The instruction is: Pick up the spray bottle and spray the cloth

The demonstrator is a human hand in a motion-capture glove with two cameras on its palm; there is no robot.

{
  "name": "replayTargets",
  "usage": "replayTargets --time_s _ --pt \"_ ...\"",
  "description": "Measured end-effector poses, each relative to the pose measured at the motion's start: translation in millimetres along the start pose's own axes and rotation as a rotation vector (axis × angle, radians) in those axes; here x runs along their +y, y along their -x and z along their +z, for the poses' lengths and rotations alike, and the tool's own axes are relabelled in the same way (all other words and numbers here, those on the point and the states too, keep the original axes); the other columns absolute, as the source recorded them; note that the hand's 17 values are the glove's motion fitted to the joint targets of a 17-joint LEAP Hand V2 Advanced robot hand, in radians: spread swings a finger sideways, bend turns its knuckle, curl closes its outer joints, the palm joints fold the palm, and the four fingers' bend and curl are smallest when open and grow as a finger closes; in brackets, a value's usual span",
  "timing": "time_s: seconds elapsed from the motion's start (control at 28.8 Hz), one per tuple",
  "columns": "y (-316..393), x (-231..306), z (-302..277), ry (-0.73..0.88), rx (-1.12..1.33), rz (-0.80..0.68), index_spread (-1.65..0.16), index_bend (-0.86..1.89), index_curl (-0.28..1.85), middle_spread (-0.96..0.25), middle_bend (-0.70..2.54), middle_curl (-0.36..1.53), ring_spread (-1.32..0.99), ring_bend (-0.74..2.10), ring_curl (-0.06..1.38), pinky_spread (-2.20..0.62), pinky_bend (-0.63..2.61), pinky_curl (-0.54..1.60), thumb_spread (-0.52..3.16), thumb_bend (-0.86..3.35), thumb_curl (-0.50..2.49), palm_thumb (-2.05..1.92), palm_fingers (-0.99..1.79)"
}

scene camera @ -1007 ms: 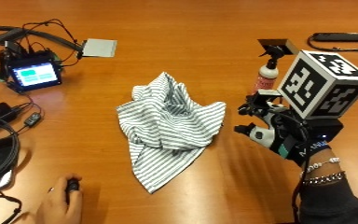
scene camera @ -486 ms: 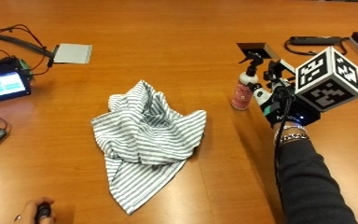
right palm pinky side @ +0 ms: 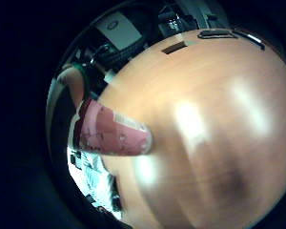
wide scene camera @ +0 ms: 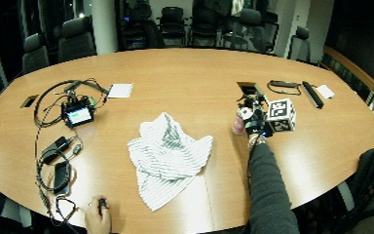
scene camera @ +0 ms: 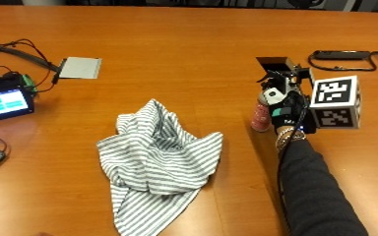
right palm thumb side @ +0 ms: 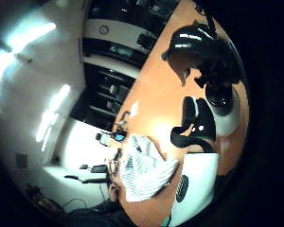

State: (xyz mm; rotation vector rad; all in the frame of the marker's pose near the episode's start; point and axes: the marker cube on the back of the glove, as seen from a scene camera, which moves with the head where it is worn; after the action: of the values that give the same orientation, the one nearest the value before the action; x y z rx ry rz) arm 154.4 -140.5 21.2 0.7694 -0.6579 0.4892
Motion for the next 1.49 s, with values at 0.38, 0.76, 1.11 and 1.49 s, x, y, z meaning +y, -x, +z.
replayTargets --time_s 0.38,0.76,1.11,1.49 --pt "-20 16 -2 -0.155 -0.146 -0.206 -0.3 0.14 0.35 -0.23 0.42 0.46 -0.19 0.44 0.39 -0.08 0.31 0.32 1.16 0.16 0.38 0.86 1.28" --pt "-38 20 -1 0.005 -0.075 -0.195 -0.31 0.17 0.38 -0.26 0.5 0.52 -0.24 0.57 0.44 -0.3 0.49 0.38 1.36 0.14 0.39 0.79 1.35" --pt "68 35 -1 0.652 0.201 -0.421 -0.31 0.15 0.4 -0.26 0.52 0.55 -0.22 0.64 0.46 -0.31 0.55 0.4 1.32 0.12 0.45 0.83 1.32" --pt "81 78 28 1.035 0.64 -0.502 -0.31 0.19 0.42 -0.26 0.5 0.56 -0.2 0.7 0.47 -0.31 0.57 0.4 1.21 0.07 0.52 0.84 1.32"
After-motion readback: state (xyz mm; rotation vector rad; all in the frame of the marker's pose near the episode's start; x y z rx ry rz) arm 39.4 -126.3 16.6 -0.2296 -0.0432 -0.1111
